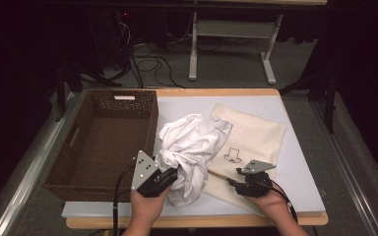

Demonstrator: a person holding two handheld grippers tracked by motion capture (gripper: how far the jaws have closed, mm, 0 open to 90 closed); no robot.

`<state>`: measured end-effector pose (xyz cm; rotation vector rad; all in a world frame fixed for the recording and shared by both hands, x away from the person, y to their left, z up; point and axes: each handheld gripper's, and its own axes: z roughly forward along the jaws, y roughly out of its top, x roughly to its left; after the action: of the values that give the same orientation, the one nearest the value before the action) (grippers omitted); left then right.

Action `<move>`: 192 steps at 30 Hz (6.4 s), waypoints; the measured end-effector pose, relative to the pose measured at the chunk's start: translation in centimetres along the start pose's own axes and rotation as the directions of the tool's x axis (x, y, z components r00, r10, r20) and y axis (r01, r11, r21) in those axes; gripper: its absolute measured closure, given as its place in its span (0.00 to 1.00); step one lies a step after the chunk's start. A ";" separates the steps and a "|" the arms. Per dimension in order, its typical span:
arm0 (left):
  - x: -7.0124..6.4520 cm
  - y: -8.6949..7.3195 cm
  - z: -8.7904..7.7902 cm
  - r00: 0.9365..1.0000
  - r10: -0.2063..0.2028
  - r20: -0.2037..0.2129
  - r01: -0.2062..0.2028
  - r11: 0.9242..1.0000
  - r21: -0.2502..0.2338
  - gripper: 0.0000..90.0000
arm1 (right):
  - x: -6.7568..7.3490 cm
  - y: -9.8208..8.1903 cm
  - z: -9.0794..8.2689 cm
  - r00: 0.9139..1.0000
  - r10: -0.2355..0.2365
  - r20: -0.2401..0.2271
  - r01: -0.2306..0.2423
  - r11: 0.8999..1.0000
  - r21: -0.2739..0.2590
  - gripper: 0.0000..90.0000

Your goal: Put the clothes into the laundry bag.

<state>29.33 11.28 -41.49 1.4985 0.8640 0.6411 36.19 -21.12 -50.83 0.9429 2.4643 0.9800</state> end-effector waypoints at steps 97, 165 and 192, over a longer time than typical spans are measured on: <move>-5.3 -4.8 7.5 0.991 0.107 0.082 -0.123 0.966 0.227 0.70 | -1.6 2.6 -6.4 0.989 0.147 0.000 -0.130 0.873 -0.471 1.00; -6.8 -5.2 9.5 0.995 0.025 0.092 -0.047 0.968 0.246 0.50 | -0.5 2.6 -7.6 0.995 0.094 -0.024 -0.093 0.852 -0.514 1.00; -6.8 -5.4 14.7 0.990 -0.042 0.136 -0.009 0.935 0.355 0.81 | -0.3 2.8 -7.7 0.996 0.087 -0.034 -0.092 0.848 -0.522 1.00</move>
<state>36.56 -2.80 -47.93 1.8360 0.9139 0.3704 33.81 -23.54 -43.37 0.8601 1.9907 1.5824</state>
